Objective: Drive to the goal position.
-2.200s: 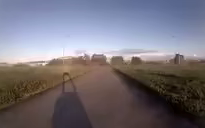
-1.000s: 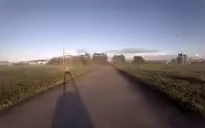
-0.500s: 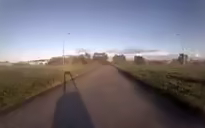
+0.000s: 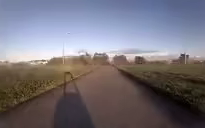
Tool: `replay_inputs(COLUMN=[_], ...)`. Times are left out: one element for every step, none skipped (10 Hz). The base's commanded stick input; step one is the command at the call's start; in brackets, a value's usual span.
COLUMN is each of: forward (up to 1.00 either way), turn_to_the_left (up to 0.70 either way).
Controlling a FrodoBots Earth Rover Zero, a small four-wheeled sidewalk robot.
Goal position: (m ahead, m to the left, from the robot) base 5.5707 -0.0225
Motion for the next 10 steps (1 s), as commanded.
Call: replay_inputs(forward=[0.70, 0.70, 0.70, 0.70, 0.70, 0.70, 0.70, 0.70, 0.70, 0.70], turn_to_the_left=[0.00, 0.00, 0.00, 0.00, 0.00, 0.00, 0.00, 0.00, 0.00, 0.00])
